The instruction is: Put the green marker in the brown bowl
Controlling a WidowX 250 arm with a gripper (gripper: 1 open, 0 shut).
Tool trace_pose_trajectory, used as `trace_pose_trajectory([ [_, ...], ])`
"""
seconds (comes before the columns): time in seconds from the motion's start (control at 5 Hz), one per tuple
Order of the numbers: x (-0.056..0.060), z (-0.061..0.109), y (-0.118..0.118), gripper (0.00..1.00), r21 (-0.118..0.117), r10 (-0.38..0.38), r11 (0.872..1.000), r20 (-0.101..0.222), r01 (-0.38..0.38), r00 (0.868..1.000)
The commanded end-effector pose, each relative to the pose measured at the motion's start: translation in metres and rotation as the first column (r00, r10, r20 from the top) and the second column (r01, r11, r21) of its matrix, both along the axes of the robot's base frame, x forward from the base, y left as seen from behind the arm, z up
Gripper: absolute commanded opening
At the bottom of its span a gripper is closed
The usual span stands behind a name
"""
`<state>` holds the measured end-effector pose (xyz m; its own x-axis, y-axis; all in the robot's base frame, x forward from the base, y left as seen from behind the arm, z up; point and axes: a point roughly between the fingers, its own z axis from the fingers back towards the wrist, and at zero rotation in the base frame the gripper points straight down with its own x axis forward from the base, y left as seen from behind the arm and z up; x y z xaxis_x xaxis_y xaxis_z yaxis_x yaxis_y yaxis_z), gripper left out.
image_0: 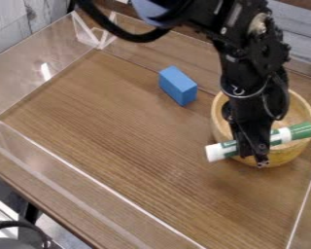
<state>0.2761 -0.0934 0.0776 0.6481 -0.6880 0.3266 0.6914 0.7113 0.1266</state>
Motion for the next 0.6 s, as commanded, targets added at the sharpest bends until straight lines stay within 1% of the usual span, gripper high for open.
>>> trace_pose_trajectory([
  [0.0,0.005,0.018,-0.002,0.0,-0.024,0.011,1.0,0.061,-0.009,0.998],
  [0.4,0.018,0.018,-0.009,0.0,-0.012,-0.009,1.0,0.051,0.01,0.999],
])
